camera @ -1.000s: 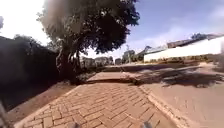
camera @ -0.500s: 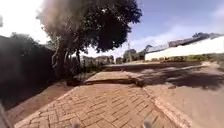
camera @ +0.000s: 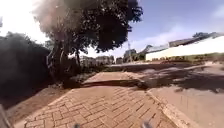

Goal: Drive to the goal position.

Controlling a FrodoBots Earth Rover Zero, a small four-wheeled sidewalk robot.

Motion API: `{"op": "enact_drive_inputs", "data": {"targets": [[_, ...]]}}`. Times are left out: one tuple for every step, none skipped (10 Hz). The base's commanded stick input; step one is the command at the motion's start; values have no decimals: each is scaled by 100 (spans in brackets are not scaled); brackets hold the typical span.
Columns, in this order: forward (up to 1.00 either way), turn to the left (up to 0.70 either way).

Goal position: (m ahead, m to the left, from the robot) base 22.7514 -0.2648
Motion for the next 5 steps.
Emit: {"op": "enact_drive_inputs", "data": {"targets": [[51, 0], [51, 0], [51, 0], [51, 0], [51, 0]]}}
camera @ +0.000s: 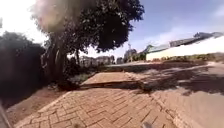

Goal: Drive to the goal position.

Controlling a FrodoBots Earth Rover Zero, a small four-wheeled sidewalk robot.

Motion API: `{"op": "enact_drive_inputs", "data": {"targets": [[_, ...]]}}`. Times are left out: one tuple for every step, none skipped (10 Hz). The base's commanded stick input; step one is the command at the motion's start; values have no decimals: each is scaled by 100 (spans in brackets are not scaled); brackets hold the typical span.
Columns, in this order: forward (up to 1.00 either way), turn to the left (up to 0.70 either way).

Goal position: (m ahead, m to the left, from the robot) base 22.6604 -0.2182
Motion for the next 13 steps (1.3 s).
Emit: {"op": "enact_drive_inputs", "data": {"targets": [[51, 0], [51, 0], [51, 0], [51, 0], [51, 0], [51, 0], [52, 0], [54, 0], [63, 0], [70, 0], [70, 0], [70, 0], [70, 0]]}}
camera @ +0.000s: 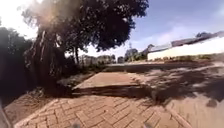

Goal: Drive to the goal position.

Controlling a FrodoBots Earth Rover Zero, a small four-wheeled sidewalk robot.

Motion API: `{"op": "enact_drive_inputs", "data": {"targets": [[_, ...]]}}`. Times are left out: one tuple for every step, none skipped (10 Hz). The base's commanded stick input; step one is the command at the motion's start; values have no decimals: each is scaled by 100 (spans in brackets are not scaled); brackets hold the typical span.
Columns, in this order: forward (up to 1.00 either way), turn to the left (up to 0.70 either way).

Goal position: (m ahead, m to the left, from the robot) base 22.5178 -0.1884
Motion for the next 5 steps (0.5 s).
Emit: {"op": "enact_drive_inputs", "data": {"targets": [[70, 0], [70, 0], [70, 0], [70, 0], [70, 0]]}}
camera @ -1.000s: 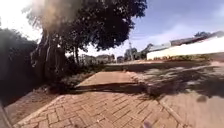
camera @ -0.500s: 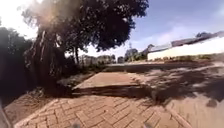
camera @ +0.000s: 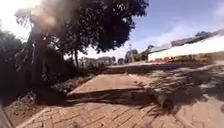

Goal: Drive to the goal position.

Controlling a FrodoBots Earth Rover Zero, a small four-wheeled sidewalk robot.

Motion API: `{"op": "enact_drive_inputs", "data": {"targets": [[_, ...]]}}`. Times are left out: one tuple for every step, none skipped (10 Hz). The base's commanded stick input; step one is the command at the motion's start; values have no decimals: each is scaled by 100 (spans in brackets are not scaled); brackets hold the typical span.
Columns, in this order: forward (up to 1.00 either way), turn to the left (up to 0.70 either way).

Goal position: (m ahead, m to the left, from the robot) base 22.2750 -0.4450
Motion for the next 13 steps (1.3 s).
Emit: {"op": "enact_drive_inputs", "data": {"targets": [[70, 0], [70, 0], [70, 0], [70, 0], [70, 0], [70, 0], [70, 0], [70, 0], [70, 0], [70, 0], [70, 0], [70, 0], [70, 0]]}}
